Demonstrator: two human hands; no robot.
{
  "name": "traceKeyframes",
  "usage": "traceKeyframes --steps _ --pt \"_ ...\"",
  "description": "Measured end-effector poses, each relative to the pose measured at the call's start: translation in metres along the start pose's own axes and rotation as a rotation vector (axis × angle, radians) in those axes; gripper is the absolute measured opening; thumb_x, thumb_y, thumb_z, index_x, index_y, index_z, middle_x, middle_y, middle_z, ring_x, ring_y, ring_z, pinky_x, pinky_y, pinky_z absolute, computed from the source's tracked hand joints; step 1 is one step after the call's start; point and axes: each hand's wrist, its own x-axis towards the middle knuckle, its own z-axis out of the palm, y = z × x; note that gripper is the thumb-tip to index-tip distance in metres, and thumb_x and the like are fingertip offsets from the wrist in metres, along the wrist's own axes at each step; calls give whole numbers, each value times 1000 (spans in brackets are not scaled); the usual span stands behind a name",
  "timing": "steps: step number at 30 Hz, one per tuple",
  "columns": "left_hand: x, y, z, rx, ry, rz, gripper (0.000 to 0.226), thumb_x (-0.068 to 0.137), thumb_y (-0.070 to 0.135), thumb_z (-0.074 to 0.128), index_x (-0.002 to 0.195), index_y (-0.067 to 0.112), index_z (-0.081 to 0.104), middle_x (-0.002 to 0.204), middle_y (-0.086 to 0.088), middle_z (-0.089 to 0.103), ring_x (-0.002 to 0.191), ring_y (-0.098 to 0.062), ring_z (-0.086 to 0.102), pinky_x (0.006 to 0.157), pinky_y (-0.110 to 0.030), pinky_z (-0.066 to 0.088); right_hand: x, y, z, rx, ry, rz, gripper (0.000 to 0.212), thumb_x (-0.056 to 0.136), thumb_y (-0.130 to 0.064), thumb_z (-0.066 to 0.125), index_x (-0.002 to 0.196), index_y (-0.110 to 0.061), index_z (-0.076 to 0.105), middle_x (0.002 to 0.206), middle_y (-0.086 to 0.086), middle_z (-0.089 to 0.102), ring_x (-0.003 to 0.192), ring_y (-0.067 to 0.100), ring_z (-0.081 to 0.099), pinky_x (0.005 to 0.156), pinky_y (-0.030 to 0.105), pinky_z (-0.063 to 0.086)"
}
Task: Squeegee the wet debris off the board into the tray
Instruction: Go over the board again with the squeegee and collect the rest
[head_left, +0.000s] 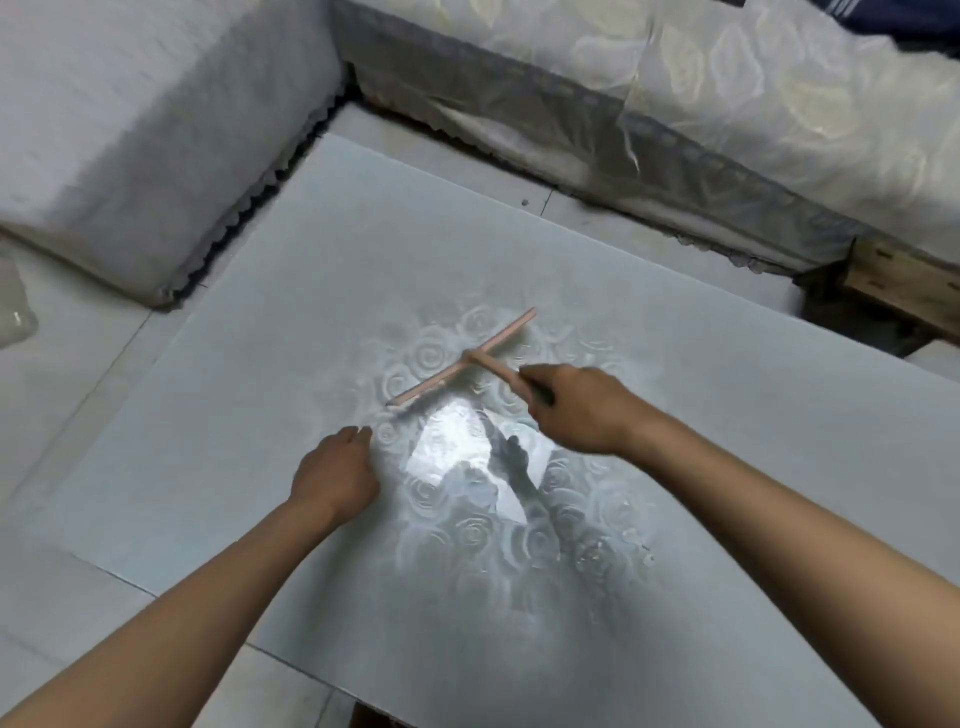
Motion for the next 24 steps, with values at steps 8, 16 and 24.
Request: traceKeyframes --steps 8,16,24 --pt "69 -29 -37 61 -32 125 49 90 12 41 139 8 38 143 -8 40 130 -26 39 100 -35 38 79 -43 -43 70 -107 205 26 90 -10 35 81 -32 46 70 2 52 46 21 54 39 18 39" --pt "115 -27 -42 105 -2 226 51 89 13 43 139 9 34 147 -11 30 133 -28 33 99 -36 38 107 -42 -23 249 -97 273 55 91 -3 39 145 -15 39 88 12 58 55 14 49 55 24 43" --pt "123 -9 -32 221 2 290 38 87 13 43 124 7 46 135 -14 37 122 -29 41 92 -36 42 -10 -18 41 195 -349 363 68 93 -13 29 149 -46 8 112 8 58 53 8 44 43 10 39"
